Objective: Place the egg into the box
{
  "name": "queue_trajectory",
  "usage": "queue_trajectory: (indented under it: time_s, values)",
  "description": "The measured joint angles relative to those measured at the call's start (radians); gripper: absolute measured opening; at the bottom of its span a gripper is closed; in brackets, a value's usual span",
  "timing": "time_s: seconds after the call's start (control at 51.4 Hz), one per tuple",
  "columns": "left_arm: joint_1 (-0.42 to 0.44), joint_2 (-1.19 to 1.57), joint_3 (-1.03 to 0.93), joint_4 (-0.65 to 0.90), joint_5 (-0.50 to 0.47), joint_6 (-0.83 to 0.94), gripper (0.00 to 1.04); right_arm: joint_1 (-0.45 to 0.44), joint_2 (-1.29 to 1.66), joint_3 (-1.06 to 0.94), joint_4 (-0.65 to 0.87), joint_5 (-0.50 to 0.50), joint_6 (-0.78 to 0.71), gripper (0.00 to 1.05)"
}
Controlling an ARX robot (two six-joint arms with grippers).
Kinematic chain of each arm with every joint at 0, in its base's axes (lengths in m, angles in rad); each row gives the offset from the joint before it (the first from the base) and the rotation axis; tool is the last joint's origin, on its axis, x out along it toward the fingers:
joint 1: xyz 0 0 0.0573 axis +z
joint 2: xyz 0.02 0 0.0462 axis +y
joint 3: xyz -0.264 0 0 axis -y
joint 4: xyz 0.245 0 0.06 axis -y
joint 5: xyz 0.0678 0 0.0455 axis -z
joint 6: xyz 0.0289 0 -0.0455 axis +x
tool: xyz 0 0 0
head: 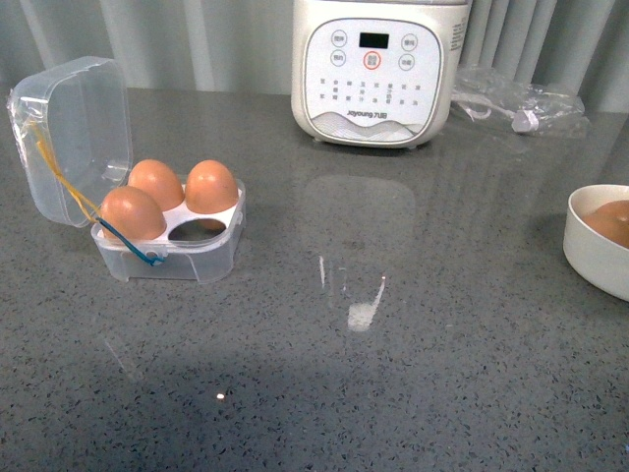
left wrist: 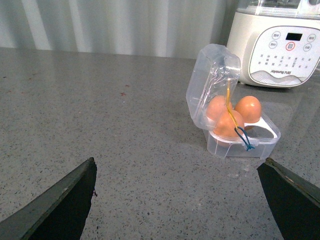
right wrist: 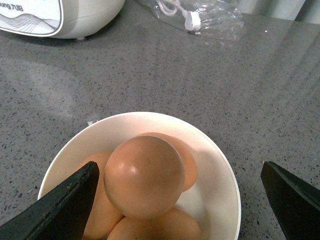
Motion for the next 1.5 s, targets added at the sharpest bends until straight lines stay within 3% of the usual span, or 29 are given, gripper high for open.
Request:
queue_trajectory:
  time_s: [0.156, 0.447, 0.7, 0.914, 1.011, 1.186, 1.498]
  values:
    - [0.0, 0.0, 0.0, 0.0, 0.0, 0.0, 0.98, 0.017, 0.037, 0.024, 0.011, -0.013, 0.002, 0.96]
    - [0.0, 0.0, 0.0, 0.0, 0.0, 0.0, 0.98, 0.029, 0.086, 0.048, 0.02, -0.018, 0.008, 0.44]
    - [0.0, 0.0, 0.0, 0.0, 0.0, 0.0, 0.98, 0.095, -0.048, 0.012, 0.14, -0.081, 0.054, 0.43]
    - [0.0, 0.0, 0.0, 0.0, 0.0, 0.0, 0.98, 0.236, -0.149, 0.047, 0.004, -0.181, 0.207, 0.43]
    - [0.0, 0.0, 0.0, 0.0, 0.0, 0.0, 0.98, 0.362, -0.077, 0.097, -0.031, -0.195, 0.245, 0.43]
    - [0.0, 0.0, 0.0, 0.0, 0.0, 0.0, 0.98, 0.486, 0.072, 0.22, -0.052, -0.281, 0.243, 0.43]
    - [0.0, 0.0, 0.0, 0.0, 0.0, 0.0, 0.98, 0.553, 0.281, 0.457, -0.198, -0.297, 0.231, 0.43]
